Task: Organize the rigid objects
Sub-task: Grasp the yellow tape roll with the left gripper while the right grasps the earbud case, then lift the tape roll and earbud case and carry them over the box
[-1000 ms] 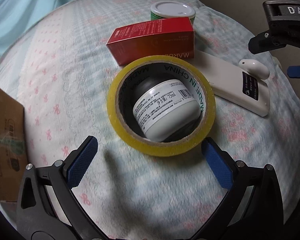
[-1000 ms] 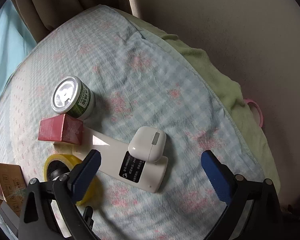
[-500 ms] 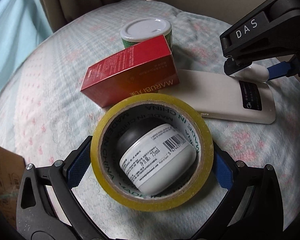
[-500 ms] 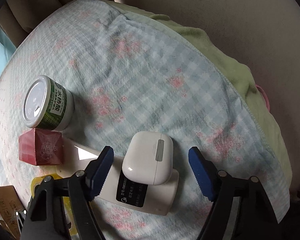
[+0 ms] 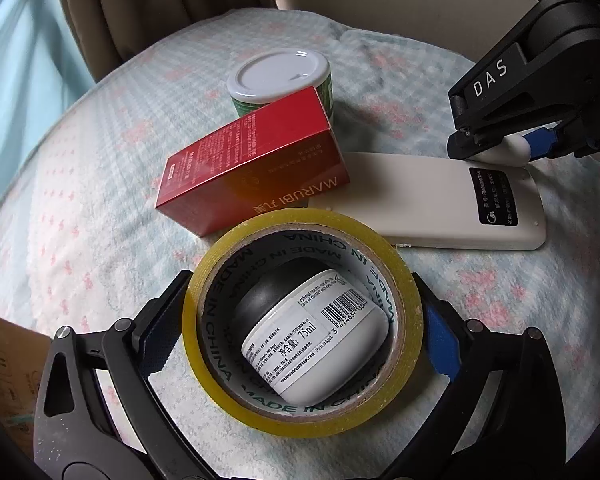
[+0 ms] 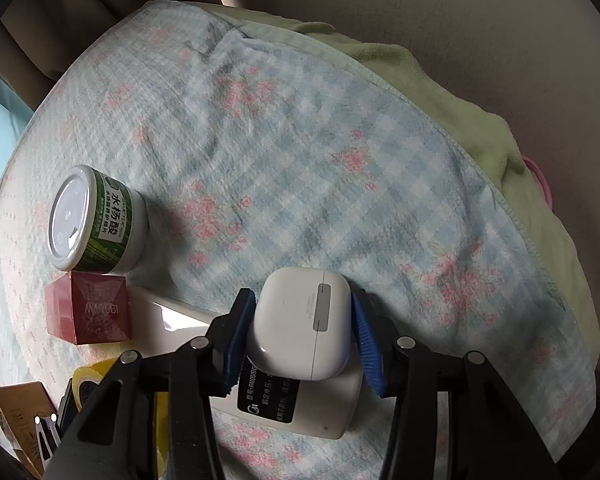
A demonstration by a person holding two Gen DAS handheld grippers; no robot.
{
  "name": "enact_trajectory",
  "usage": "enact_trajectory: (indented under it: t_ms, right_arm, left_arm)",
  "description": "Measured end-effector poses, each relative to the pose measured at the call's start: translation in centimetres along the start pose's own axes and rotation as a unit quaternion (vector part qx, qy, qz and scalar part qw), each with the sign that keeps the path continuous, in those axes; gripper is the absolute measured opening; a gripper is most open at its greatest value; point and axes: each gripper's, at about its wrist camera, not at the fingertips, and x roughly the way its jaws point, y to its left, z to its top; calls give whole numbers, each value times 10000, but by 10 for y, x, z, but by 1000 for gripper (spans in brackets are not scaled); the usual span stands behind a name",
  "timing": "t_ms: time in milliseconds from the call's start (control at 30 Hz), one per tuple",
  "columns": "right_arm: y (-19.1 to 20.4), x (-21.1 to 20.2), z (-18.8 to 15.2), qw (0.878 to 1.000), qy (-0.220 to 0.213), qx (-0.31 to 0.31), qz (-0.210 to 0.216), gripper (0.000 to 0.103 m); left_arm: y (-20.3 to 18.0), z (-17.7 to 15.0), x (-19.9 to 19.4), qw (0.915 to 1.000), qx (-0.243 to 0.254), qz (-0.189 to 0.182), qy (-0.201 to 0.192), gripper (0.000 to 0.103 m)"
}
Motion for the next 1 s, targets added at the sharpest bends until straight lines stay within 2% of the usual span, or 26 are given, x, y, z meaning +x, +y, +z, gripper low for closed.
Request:
enact_trajectory:
  t_ms: [467,633,733,833,1000]
  right_arm:
    - [6,-18,-4,9995,-157,-94,242,44]
    - [17,-38,-10,9985,-286,-315,355,44]
    - [10,-56,-12,9972,-389,-490,420,44]
    - [30,-88,-36,9956,-496,-637,479,44]
    - [57,-120,-39,9920,-688,-908,550,44]
  left_arm:
    - [10,4,-33,9990,-438,-4,-92,99]
    - [18,8,-62,9975,-666,13,-236,99]
    - [26,10,-83,9963,-802,27,-312,99]
    - [39,10,-110,9947,-947,59,-389,99]
    - [70,6,-159,9906,-1269,167,-478,99]
